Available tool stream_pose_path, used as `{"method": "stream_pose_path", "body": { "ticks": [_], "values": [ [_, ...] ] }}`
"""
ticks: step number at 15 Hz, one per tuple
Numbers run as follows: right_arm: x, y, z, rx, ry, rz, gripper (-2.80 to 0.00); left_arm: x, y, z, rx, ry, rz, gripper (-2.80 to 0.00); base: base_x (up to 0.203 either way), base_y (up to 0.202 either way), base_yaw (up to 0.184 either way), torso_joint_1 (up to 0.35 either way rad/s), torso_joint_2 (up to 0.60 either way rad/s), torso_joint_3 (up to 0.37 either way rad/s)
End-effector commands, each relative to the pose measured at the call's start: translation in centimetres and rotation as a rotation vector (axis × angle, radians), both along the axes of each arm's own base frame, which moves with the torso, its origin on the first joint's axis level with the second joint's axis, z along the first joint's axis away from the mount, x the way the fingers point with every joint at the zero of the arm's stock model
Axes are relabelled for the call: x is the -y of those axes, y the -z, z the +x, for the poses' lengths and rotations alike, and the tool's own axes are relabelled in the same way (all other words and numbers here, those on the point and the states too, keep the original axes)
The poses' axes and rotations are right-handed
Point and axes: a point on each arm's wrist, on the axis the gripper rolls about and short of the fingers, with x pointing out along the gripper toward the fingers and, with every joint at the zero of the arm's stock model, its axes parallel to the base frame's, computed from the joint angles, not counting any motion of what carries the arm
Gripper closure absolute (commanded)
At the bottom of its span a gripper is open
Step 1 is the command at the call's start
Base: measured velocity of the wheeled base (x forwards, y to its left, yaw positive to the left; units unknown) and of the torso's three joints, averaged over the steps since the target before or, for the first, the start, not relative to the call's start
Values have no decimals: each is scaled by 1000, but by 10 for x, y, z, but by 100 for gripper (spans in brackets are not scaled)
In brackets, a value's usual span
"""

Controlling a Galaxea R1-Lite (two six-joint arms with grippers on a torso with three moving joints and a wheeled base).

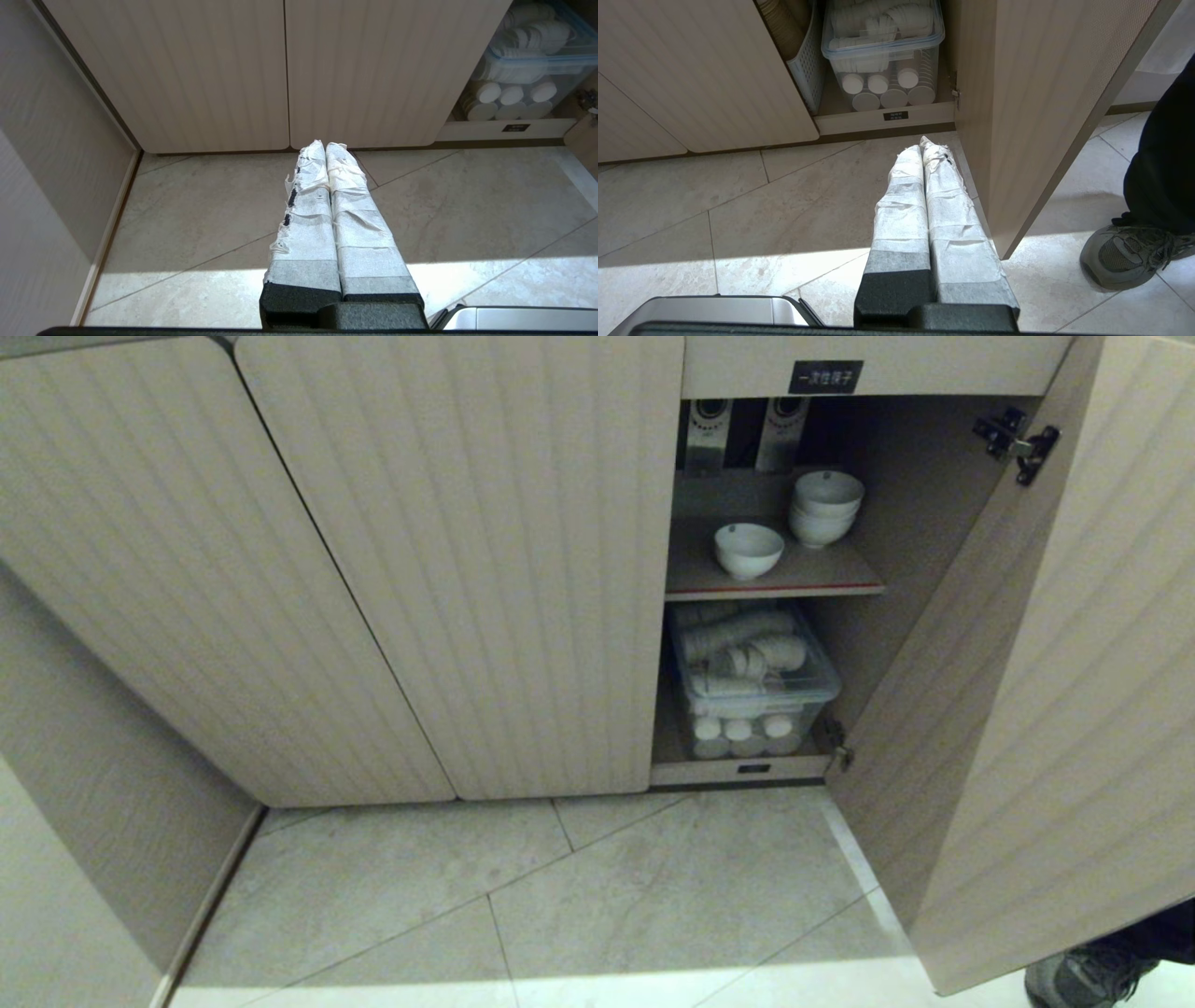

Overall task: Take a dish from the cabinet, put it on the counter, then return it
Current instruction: Close the cabinet door

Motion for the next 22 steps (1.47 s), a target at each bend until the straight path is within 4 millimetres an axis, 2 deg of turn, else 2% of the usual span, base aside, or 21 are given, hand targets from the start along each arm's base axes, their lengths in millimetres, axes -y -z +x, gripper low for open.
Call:
{"method": "stream_pose_path", "body": {
  "ticks": [1, 12, 22],
  "values": [
    [0, 0, 0, -3, -1, 0, 0, 0, 0, 0, 0, -1, -1, 0, 0, 0, 0, 0, 0, 0],
    [0, 0, 0, -2, 0, -2, 0, 0, 0, 0, 0, 1, 1, 0, 1, -5, -1, 0, 0, 0],
    [0, 0, 0, -1, 0, -2, 0, 0, 0, 0, 0, 0, -1, 0, 0, -185, -1, 2, 3, 3]
  ]
}}
